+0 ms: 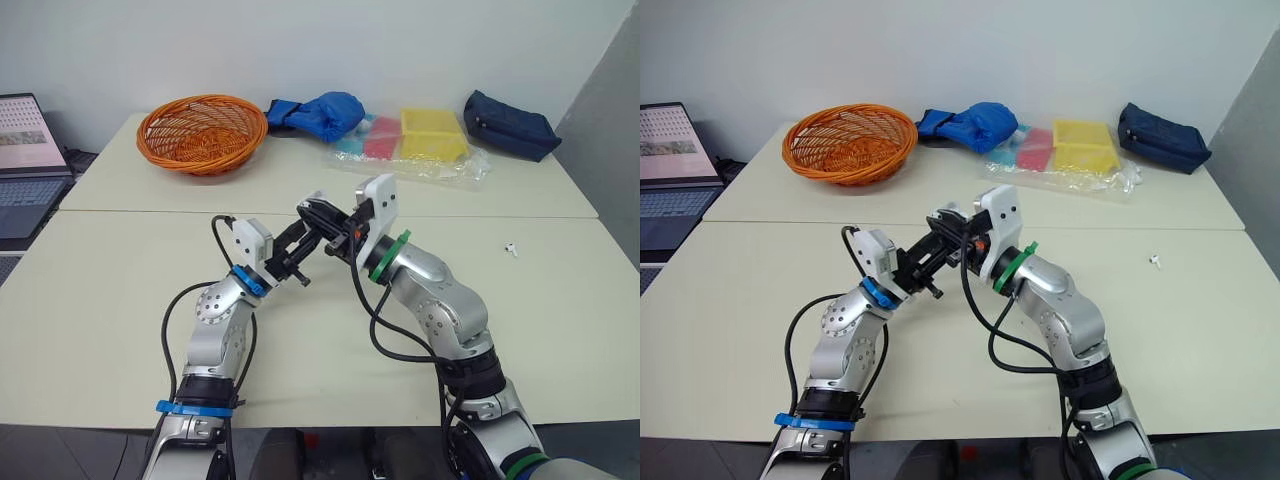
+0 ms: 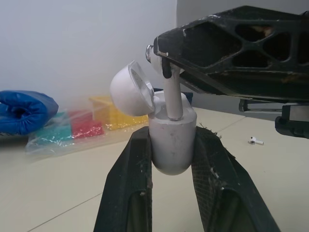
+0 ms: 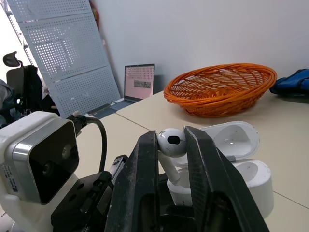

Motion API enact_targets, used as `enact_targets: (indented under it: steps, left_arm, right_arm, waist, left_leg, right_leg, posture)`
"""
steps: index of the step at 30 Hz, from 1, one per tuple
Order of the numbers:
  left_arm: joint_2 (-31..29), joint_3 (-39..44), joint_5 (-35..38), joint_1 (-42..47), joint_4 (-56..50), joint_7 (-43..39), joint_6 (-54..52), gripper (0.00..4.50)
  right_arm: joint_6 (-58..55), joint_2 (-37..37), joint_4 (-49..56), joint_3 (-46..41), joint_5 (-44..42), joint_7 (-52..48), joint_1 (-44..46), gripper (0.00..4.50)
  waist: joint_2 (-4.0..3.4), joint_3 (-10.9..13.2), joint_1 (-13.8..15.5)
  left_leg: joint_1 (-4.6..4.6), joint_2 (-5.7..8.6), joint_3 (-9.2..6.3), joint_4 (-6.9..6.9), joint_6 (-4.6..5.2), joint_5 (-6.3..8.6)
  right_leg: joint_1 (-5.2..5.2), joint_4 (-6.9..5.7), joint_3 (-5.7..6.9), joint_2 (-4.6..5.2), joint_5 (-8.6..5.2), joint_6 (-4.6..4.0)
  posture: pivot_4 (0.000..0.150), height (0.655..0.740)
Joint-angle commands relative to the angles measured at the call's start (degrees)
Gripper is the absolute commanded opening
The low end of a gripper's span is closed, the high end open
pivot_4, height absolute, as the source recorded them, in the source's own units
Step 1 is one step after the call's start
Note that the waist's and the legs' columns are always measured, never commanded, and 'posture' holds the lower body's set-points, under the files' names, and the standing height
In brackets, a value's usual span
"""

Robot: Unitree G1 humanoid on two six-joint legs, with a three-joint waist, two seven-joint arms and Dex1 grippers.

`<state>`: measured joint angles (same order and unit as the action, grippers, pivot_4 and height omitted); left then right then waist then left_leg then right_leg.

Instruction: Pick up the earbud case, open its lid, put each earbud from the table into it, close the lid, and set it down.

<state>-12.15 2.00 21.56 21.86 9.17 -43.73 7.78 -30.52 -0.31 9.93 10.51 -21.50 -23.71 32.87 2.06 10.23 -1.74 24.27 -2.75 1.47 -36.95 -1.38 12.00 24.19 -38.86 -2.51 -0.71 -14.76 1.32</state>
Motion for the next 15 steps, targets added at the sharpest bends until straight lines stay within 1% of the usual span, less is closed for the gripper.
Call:
enact_targets:
  steps: [1, 11, 15]
  left_arm:
    - [0.4, -0.16, 0.7, 0.95, -4.67, 0.72, 0.16, 0.73]
    - [0.53, -0.18, 0.84, 1.24, -6.04, 1.12, -1.49, 0.73]
    - [0.52, -0.17, 0.9, 1.0, -6.11, 0.95, -1.59, 0.73]
  right_arm:
    - [0.77, 0.13, 0.08, -0.78, 0.14, 0.33, -0.06, 0.41]
    - [1.83, 0.13, -0.93, -0.37, 1.04, 0.73, -0.15, 0.41]
    - [2.23, 0.15, -1.62, -1.46, 0.81, 1.13, 0.39, 0.41]
  waist:
    - [0.0, 0.0, 0.0]
    - [0.0, 0.0, -0.01]
    - [0.0, 0.0, -0.01]
  left_leg:
    - [0.0, 0.0, 0.0, 0.0, 0.0, 0.0]
    - [0.0, 0.0, 0.0, 0.0, 0.0, 0.0]
    - [0.0, 0.0, 0.0, 0.0, 0.0, 0.0]
  right_leg:
    - [0.0, 0.0, 0.0, 0.0, 0.0, 0.0]
    - [0.0, 0.0, 0.0, 0.0, 0.0, 0.0]
    - [0.0, 0.0, 0.0, 0.0, 0.0, 0.0]
  posture:
    - [0.15, 0.74]
    - [0.15, 0.74]
    - [0.15, 0.74]
